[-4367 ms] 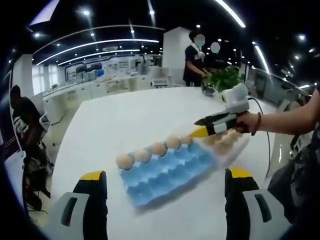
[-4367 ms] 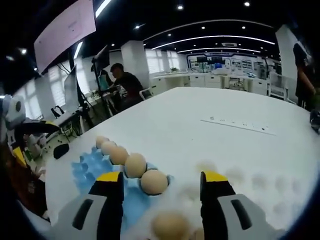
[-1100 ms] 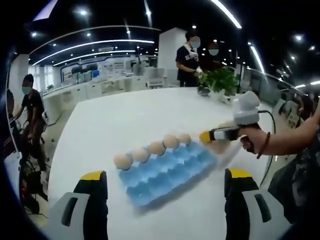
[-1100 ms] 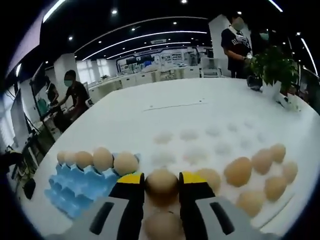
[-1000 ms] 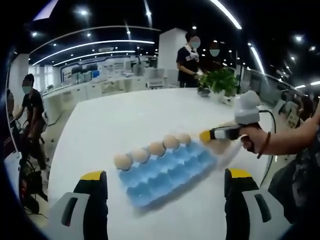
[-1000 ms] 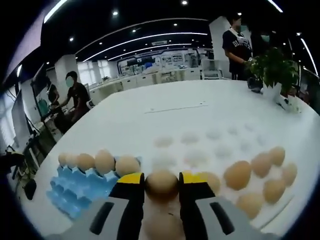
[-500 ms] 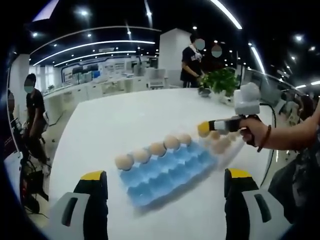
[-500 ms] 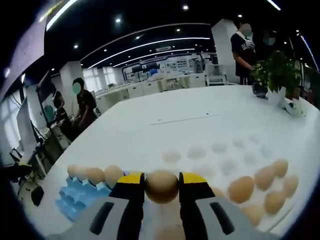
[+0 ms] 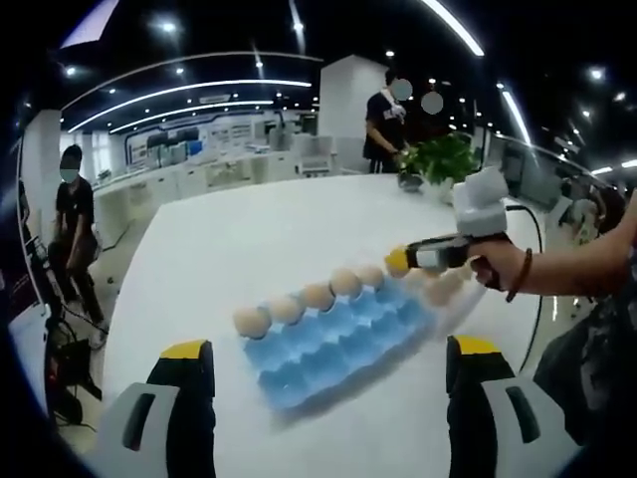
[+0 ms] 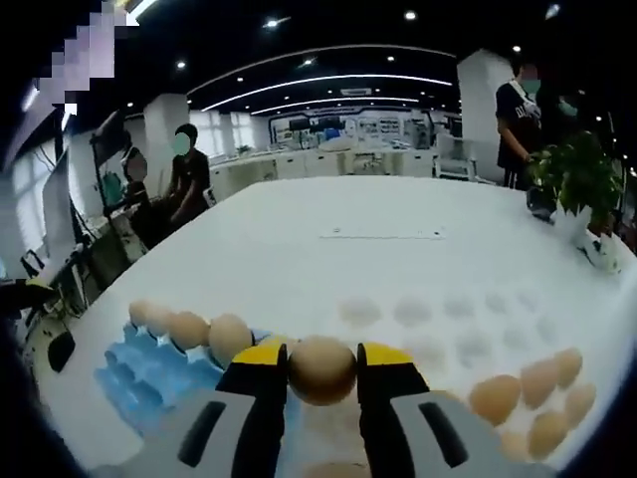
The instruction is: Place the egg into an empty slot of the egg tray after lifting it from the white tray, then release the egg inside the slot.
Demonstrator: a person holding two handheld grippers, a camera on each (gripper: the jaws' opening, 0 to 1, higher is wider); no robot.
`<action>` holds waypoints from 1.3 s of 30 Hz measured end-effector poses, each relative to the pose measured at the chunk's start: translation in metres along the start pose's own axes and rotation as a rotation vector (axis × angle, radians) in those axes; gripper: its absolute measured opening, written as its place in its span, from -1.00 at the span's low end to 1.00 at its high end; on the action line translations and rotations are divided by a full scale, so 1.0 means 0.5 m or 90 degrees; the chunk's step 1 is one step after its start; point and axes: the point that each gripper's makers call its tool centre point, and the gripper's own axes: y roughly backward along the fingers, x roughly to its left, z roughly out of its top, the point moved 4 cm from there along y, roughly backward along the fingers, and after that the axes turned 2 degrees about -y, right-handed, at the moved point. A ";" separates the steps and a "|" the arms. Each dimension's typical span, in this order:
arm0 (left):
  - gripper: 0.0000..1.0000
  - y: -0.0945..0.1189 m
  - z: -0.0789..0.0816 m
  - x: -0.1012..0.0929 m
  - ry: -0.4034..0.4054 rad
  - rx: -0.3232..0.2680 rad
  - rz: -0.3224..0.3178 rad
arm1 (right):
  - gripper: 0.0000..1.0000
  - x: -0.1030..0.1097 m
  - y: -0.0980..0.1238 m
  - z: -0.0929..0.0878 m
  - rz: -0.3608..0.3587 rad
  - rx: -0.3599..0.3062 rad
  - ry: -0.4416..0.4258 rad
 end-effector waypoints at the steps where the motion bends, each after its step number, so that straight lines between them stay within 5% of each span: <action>1: 0.97 -0.001 0.001 0.000 -0.001 0.000 0.000 | -0.43 0.000 -0.002 0.000 0.000 0.000 0.008; 18: 0.98 -0.008 0.012 -0.006 0.001 -0.010 0.003 | -0.41 -0.017 -0.020 -0.010 0.020 0.032 -0.036; 26: 0.98 -0.003 0.008 -0.012 0.005 -0.011 0.009 | -0.41 -0.029 -0.016 -0.009 0.035 0.037 -0.115; 39: 0.98 0.010 0.001 -0.019 0.007 -0.009 0.015 | -0.41 -0.025 0.001 0.005 0.055 0.023 -0.129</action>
